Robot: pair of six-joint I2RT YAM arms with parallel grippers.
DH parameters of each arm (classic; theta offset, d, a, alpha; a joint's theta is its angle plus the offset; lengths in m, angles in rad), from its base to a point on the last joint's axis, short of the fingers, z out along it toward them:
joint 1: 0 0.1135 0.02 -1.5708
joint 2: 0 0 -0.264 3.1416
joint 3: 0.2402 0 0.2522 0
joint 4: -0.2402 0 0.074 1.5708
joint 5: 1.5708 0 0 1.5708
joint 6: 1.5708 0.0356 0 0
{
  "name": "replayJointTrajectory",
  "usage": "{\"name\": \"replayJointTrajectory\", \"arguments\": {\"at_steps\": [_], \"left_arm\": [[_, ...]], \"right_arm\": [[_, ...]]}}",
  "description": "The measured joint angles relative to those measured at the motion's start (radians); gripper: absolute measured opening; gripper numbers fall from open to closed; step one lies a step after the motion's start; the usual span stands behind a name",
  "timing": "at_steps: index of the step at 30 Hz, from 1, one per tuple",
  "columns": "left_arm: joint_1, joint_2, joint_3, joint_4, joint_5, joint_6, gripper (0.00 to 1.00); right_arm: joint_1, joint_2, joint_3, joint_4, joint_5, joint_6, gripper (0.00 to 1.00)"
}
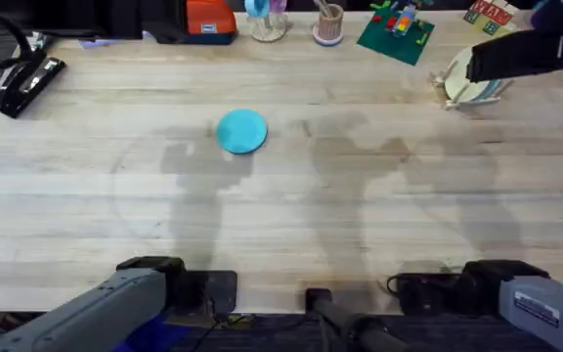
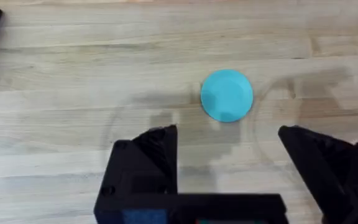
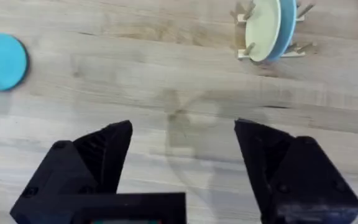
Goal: Pick up the plates from the table one by one and place each into a slot on the dish rack.
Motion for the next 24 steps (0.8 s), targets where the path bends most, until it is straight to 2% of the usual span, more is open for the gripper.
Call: {"name": "replayJointTrajectory", "arguments": {"at_steps": [3, 4, 6, 10, 12, 24], "left_arm": [[0.0, 0.0, 0.0, -0.002, 0.0, 0.0, 0.992], [0.0, 0.0, 0.0, -0.002, 0.0, -0.002, 0.965], [0.0, 0.0, 0.0, -0.002, -0.001, -0.003, 0.723], [0.0, 0.0, 0.0, -0.003, 0.0, -0.001, 0.1], [0.0, 0.0, 0.0, -0.005, 0.0, 0.0, 0.047], [0.0, 0.0, 0.0, -0.078, 0.0, 0.0, 0.042]], "right_arm": [[0.0, 0.0, 0.0, 0.0, 0.0, -0.003, 0.994], [0.0, 0.0, 0.0, 0.0, 0.0, -0.004, 0.994], [0.0, 0.0, 0.0, -0.001, 0.0, -0.004, 0.995], [0.0, 0.0, 0.0, -0.001, 0.0, -0.004, 0.995], [0.0, 0.0, 0.0, -0.001, 0.0, -0.004, 0.995], [0.0, 0.0, 0.0, -0.001, 0.0, -0.004, 0.993]]}}
